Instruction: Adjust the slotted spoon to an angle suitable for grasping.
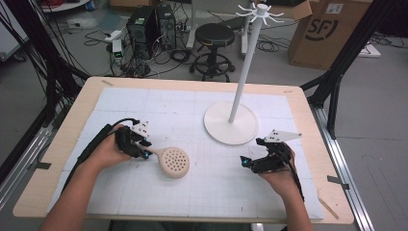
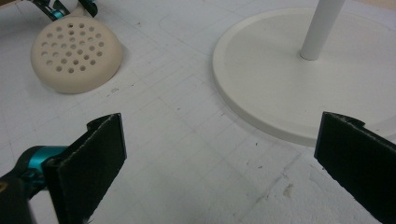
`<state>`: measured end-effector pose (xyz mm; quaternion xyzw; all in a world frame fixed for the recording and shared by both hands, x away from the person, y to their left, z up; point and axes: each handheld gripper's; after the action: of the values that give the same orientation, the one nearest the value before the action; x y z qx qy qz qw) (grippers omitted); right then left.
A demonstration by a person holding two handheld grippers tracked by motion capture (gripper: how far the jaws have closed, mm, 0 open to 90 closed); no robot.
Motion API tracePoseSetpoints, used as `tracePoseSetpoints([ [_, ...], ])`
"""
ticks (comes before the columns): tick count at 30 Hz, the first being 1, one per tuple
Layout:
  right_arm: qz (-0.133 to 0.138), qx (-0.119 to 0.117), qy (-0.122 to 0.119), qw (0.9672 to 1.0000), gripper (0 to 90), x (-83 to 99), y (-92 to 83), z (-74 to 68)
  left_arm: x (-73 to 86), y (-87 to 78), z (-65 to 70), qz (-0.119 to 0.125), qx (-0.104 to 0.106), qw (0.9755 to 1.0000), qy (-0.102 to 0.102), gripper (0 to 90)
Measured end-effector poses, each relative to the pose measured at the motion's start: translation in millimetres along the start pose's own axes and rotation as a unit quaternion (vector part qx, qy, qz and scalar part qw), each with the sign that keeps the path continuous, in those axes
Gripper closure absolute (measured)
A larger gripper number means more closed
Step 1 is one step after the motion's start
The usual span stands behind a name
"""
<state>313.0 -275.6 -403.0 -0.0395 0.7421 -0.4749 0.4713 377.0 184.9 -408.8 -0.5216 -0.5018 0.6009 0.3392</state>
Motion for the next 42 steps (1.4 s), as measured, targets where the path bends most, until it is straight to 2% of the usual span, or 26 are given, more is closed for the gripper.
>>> tracePoseSetpoints([
  [4,0.002,0.000,0.000,1.0000,0.8,-0.2,-0.4,-0.4,-5.3,0.8,6.3,0.006,0.009,0.9999,0.013,64.2],
  [12,0.006,0.000,0.001,1.0000,0.8,0.2,-1.9,0.4,-18.7,4.1,19.2,0.003,0.006,0.9992,0.040,66.9],
  [15,0.006,0.001,0.001,1.0000,0.8,0.1,-1.8,0.2,-28.0,6.7,26.3,0.009,0.015,0.9984,0.053,68.7],
  [16,0.006,0.000,0.001,1.0000,0.8,-0.3,-1.8,0.1,-36.2,8.7,31.0,0.012,0.019,0.9977,0.064,70.2],
  [17,0.006,0.000,0.001,1.0000,0.8,-0.3,-1.8,0.1,-36.2,8.7,31.0,0.012,0.019,0.9977,0.064,70.9],
  [20,0.008,0.002,0.000,1.0000,0.8,-0.6,-2.8,-0.1,-50.6,12.7,38.4,0.014,0.031,0.9963,0.079,72.0],
  [21,0.009,0.000,0.000,1.0000,0.8,-0.4,-3.5,-0.2,-60.2,15.0,43.5,0.014,0.037,0.9953,0.088,72.9],
  [26,0.012,0.001,0.000,0.9999,0.8,0.5,-5.3,1.2,-73.3,18.9,51.1,0.015,0.042,0.9938,0.102,73.8],
  [30,0.014,0.001,0.002,0.9999,0.8,0.9,-6.0,1.4,-76.0,19.8,51.7,0.032,0.057,0.9934,0.095,68.7],
  [31,0.014,-0.001,0.004,0.9999,0.8,0.9,-6.3,1.1,-76.3,20.0,51.5,0.038,0.066,0.9935,0.085,60.0],
  [34,0.015,-0.001,0.004,0.9999,0.8,1.0,-6.4,1.3,-75.0,19.1,50.8,0.037,0.067,0.9936,0.084,59.1],
  [35,0.015,-0.001,0.004,0.9999,0.8,1.0,-6.6,1.2,-73.6,18.4,50.4,0.035,0.067,0.9939,0.079,56.4],
  [41,0.014,-0.001,0.005,0.9999,0.8,1.5,-7.6,0.7,-56.8,6.7,42.5,0.031,0.063,0.9956,0.062,52.9],
  [42,0.016,-0.001,0.004,0.9999,0.8,1.7,-8.0,1.0,-48.2,3.3,39.3,0.030,0.061,0.9962,0.054,52.2],
])
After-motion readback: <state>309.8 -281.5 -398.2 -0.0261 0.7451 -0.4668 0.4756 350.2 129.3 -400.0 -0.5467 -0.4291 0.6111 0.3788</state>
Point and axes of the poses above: each handheld gripper's, and its own axes: y roughly forward along the jaws, x roughly out of its underside, z roughly to its right, and after that the axes turned 15 degrees about -z, right-handed
